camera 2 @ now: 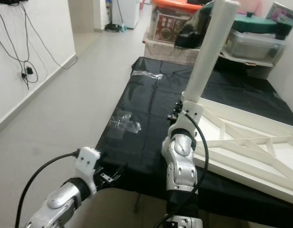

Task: Building children table

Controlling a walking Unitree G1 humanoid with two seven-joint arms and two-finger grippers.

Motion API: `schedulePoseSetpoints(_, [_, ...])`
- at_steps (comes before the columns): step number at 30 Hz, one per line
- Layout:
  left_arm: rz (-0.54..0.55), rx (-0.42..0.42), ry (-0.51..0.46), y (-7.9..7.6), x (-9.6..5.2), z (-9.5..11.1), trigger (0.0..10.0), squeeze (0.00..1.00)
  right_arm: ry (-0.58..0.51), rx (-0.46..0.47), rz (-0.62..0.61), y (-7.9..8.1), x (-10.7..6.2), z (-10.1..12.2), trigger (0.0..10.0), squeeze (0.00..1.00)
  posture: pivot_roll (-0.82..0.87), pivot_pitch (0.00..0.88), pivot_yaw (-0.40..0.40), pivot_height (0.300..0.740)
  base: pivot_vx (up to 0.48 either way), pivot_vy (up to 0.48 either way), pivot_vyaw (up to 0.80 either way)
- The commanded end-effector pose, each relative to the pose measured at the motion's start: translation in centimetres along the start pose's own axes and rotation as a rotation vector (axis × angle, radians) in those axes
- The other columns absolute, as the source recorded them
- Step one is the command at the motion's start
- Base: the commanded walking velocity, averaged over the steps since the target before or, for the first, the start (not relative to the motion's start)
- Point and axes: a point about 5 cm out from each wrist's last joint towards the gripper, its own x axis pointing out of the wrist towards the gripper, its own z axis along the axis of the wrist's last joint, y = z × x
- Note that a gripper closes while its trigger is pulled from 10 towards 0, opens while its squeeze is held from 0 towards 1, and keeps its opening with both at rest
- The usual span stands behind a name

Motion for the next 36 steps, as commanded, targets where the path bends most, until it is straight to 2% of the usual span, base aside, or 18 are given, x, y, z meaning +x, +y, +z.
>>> schedulePoseSetpoints(1, [-0.002,-0.001,0.003,0.0,0.3,-0.3,10.0,0.00,0.063,0.086,-0.067,1.3,-0.7,-1.0,0.0,0.00,0.12,0.000,-0.088,0.740,0.000,0.000,0.00])
schedulePoseSetpoints(4, [-0.001,-0.002,0.003,0.1,0.5,-0.4,10.0,0.00,0.058,0.098,-0.035,2.4,-0.7,-0.9,0.0,0.00,0.11,0.000,-0.087,0.740,0.000,0.000,0.00])
schedulePoseSetpoints(5, [-0.005,-0.003,0.003,0.1,0.6,-0.5,10.0,0.00,0.040,0.107,0.031,2.9,-0.6,-0.8,10.0,1.00,0.11,0.000,-0.087,0.740,0.000,0.000,0.00])
schedulePoseSetpoints(9, [-0.011,-0.004,0.000,0.0,0.9,-0.6,10.0,0.00,0.010,0.109,0.113,3.2,-0.6,-0.6,10.0,1.00,0.11,0.000,-0.087,0.740,0.000,0.000,0.00])
schedulePoseSetpoints(13, [-0.020,-0.007,-0.006,0.0,1.1,-0.6,10.0,0.00,-0.052,0.033,0.200,2.3,0.0,-0.6,10.0,1.00,0.10,0.000,-0.087,0.740,0.000,0.000,0.00])
schedulePoseSetpoints(14, [-0.042,-0.002,-0.015,-0.2,1.4,-0.6,10.0,0.00,-0.044,0.008,0.316,1.5,0.6,-0.9,10.0,0.00,0.10,0.000,-0.083,0.740,0.000,0.000,0.00])
schedulePoseSetpoints(15, [-0.042,-0.002,-0.015,-0.2,1.4,-0.6,10.0,0.00,-0.044,0.008,0.316,1.5,0.6,-0.9,10.0,0.00,0.10,0.000,-0.083,0.740,0.000,0.000,0.00])
schedulePoseSetpoints(16, [-0.061,0.001,-0.021,-0.4,1.6,-0.7,10.0,0.00,-0.019,-0.040,0.448,0.9,1.1,-1.3,10.0,0.00,0.10,0.000,-0.080,0.740,0.000,0.000,0.00])
schedulePoseSetpoints(17, [-0.061,0.001,-0.021,-0.4,1.6,-0.7,10.0,0.00,-0.019,-0.040,0.448,0.9,1.1,-1.3,10.0,0.00,0.10,0.000,-0.080,0.740,0.000,0.000,0.00])
schedulePoseSetpoints(18, [-0.073,0.002,-0.024,-0.4,1.8,-0.7,10.0,0.00,0.032,-0.062,0.595,0.5,1.6,-1.6,10.0,0.00,0.09,0.000,-0.075,0.740,0.000,0.000,0.00])
schedulePoseSetpoints(20, [-0.073,0.002,-0.024,-0.4,1.8,-0.7,10.0,0.00,0.032,-0.062,0.595,0.5,1.6,-1.6,10.0,0.00,0.09,0.000,-0.075,0.740,0.000,0.000,0.00])
schedulePoseSetpoints(21, [-0.083,0.004,-0.026,-0.5,2.0,-0.8,10.0,0.00,0.088,-0.071,0.735,0.2,1.9,-1.8,10.0,0.00,0.09,0.000,-0.074,0.740,0.000,0.000,0.00])
schedulePoseSetpoints(22, [-0.087,0.006,-0.025,-0.5,2.2,-0.9,10.0,0.00,0.138,-0.051,0.861,0.2,2.0,-1.6,10.0,0.00,0.10,0.000,-0.074,0.740,0.000,0.000,0.00])
schedulePoseSetpoints(23, [-0.087,0.006,-0.025,-0.5,2.2,-0.9,10.0,0.00,0.138,-0.051,0.861,0.2,2.0,-1.6,10.0,0.00,0.10,0.000,-0.074,0.740,0.000,0.000,0.00])
schedulePoseSetpoints(25, [-0.093,0.012,-0.025,-0.5,2.4,-1.0,10.0,0.00,0.177,-0.010,1.033,0.5,2.3,-0.7,10.0,0.00,0.11,0.000,-0.083,0.740,0.000,0.000,0.00])
schedulePoseSetpoints(28, [-0.094,0.014,-0.024,-0.6,2.5,-1.1,10.0,0.00,0.187,0.008,1.133,0.9,2.2,-0.2,10.0,0.00,0.12,0.000,-0.088,0.740,0.000,0.000,0.00])
schedulePoseSetpoints(29, [-0.093,0.017,-0.029,-0.6,2.6,-1.2,10.0,0.00,0.203,0.001,1.331,1.6,1.9,0.3,10.0,0.00,0.13,0.000,-0.095,0.740,0.000,0.000,0.00])
schedulePoseSetpoints(36, [-0.093,0.020,-0.034,-0.6,2.7,-1.3,10.0,0.00,0.226,-0.023,1.523,2.4,1.6,0.4,10.0,0.00,0.14,0.000,-0.101,0.740,0.000,0.000,0.00])
